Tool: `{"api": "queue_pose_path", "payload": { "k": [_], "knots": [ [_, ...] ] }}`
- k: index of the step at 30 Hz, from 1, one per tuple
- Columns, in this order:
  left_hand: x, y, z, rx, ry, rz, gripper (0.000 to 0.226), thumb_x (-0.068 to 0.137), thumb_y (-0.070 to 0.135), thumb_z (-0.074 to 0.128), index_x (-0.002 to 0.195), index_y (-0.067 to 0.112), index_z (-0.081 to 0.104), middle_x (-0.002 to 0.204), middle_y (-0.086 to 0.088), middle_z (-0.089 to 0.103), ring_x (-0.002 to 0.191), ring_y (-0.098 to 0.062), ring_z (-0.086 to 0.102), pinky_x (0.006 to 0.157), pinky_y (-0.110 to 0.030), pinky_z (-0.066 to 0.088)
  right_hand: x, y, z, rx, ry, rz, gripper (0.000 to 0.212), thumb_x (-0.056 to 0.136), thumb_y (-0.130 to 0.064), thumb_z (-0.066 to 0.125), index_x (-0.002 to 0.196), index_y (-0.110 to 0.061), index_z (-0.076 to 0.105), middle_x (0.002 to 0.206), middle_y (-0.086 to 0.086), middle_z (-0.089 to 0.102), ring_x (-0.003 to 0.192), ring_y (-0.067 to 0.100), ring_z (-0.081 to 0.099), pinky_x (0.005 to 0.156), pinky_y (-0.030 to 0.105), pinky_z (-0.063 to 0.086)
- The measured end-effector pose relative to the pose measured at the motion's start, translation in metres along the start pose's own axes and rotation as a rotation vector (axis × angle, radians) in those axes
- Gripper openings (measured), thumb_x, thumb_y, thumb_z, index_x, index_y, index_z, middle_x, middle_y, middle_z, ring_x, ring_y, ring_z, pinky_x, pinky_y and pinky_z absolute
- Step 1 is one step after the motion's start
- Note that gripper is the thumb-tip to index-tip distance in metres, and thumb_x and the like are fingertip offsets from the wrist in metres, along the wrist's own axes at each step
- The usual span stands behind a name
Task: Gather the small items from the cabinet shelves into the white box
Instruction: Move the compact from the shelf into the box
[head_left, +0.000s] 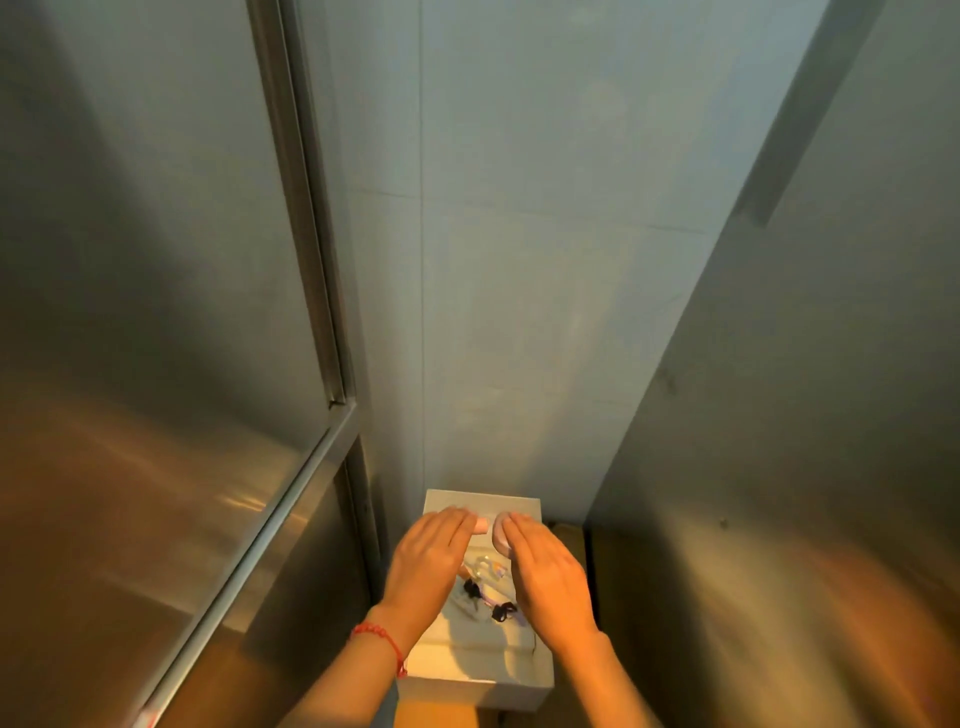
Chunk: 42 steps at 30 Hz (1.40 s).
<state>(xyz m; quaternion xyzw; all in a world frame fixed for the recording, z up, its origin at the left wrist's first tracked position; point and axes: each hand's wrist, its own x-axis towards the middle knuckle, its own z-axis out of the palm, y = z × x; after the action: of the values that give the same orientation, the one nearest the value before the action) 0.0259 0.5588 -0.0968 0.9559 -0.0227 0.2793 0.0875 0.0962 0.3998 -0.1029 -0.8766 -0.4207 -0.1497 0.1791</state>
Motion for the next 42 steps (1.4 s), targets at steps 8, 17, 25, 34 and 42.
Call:
{"api": "queue_pose_path", "payload": {
  "k": [8, 17, 25, 34, 42],
  "knots": [
    [-0.01, -0.009, 0.029, 0.02, -0.035, -0.043, 0.068, 0.03, 0.01, 0.095, 0.094, 0.007, 0.075, 0.093, -0.009, 0.072, 0.084, -0.022, 0.071, 0.072, -0.034, 0.056, 0.001, 0.012, 0.028, 0.02, -0.035, -0.026, 0.078, 0.035, -0.008, 0.094, 0.109, -0.004, 0.07, 0.108, 0.011, 0.069, 0.098, 0.022, 0.068, 0.092, 0.031, 0.045],
    [-0.016, -0.022, 0.075, 0.004, -0.1, -0.052, 0.07, 0.023, 0.0, 0.091, 0.091, 0.006, 0.076, 0.09, -0.008, 0.073, 0.08, -0.022, 0.072, 0.067, -0.036, 0.057, -0.001, 0.03, 0.07, 0.068, -0.082, -0.003, 0.075, 0.038, -0.01, 0.095, 0.109, -0.006, 0.07, 0.109, 0.009, 0.069, 0.099, 0.021, 0.068, 0.089, 0.029, 0.048],
    [-0.031, -0.036, 0.122, 0.018, -0.027, 0.033, 0.032, 0.063, 0.004, 0.079, 0.094, 0.005, 0.075, 0.092, -0.01, 0.073, 0.084, -0.023, 0.071, 0.077, -0.034, 0.056, -0.009, 0.049, 0.111, 0.084, -0.104, 0.018, 0.074, 0.032, -0.012, 0.095, 0.103, -0.005, 0.072, 0.103, 0.009, 0.071, 0.094, 0.021, 0.069, 0.083, 0.028, 0.052],
    [-0.046, -0.041, 0.159, -0.087, -0.161, 0.026, 0.092, 0.028, 0.013, 0.095, 0.108, 0.011, 0.051, 0.092, -0.008, 0.073, 0.082, -0.022, 0.071, 0.072, -0.035, 0.056, -0.024, 0.064, 0.16, 0.078, -0.138, 0.088, 0.073, 0.03, -0.002, 0.093, 0.1, -0.007, 0.074, 0.101, 0.007, 0.072, 0.091, 0.019, 0.07, 0.082, 0.029, 0.052],
    [-0.062, -0.046, 0.195, -0.104, -0.28, -0.06, 0.066, 0.035, 0.017, 0.096, 0.097, 0.008, 0.074, 0.095, -0.009, 0.072, 0.084, -0.022, 0.07, 0.075, -0.034, 0.056, -0.032, 0.066, 0.185, 0.084, -0.153, 0.169, 0.074, 0.025, -0.003, 0.094, 0.096, -0.006, 0.074, 0.097, 0.007, 0.073, 0.086, 0.019, 0.071, 0.078, 0.028, 0.053]
  ]
}}
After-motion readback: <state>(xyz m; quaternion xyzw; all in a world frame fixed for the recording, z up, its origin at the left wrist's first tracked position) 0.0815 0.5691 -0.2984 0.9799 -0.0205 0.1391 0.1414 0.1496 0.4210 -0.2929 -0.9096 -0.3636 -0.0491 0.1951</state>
